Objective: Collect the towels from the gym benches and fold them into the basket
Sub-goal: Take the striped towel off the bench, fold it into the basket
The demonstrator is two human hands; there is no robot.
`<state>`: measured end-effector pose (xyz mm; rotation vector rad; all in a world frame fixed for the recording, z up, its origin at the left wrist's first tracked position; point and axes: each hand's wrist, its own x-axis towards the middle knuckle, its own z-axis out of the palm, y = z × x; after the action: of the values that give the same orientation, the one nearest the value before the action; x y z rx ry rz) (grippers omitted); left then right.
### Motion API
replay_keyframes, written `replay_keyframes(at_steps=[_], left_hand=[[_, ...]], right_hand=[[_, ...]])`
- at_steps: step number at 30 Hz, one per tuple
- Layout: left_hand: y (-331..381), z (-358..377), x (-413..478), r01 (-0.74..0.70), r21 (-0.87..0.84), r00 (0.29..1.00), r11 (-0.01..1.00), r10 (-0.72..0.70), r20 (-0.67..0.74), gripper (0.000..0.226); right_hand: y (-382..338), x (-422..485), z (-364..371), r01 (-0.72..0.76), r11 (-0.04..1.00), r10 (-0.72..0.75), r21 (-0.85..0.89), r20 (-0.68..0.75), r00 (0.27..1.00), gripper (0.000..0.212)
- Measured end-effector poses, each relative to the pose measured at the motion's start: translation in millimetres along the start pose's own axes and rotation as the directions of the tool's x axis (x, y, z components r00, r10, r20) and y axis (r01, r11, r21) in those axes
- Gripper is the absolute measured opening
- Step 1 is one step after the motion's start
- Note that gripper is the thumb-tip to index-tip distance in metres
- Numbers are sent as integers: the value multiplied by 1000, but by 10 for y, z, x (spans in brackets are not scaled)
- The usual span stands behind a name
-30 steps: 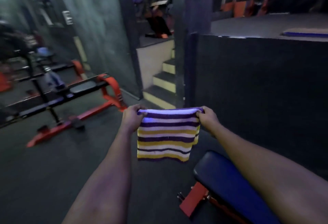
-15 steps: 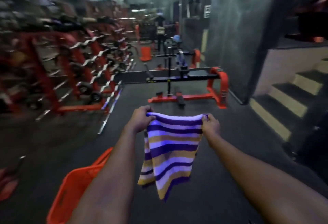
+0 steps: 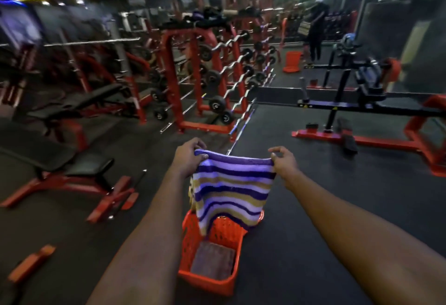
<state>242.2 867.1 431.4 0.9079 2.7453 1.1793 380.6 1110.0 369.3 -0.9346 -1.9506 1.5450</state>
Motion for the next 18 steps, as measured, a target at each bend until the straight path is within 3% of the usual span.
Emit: replay_keyframes(at_steps=[3,5,8,10,11,14,18], left_hand=[[-404,-231,135,110,30,993,994,-111,29,27],[-646,-350,221,151,85,983,985,-159,95,37],[-903,-388,341,219,155,965,963,-237,108,35],[-1072,-365,421,264,140,963,954,-268,13,25],[-1151,-357,455,269,123,963,955,-267,-30,20],[-1371,-312,564,291,25,956,956,-290,-46,16],[-1592,-189,663,274,-45,958,961,-277,-74,18]], right_hand=[[-100,182,430,-49,996,70,-78,297,952,24],[-132,313,675,22,952,124,-306,449,885,25],[-138,499,950,107,850,131,-515,404,906,16],[-137,615,1127,79,883,83,-462,321,943,7],[-131,662,1226,61,925,62,-374,310,949,14],[-25,827,1508,-9,991,59,-136,370,927,26],[323,1061,1775,-4,1000,16,-30,407,914,12]])
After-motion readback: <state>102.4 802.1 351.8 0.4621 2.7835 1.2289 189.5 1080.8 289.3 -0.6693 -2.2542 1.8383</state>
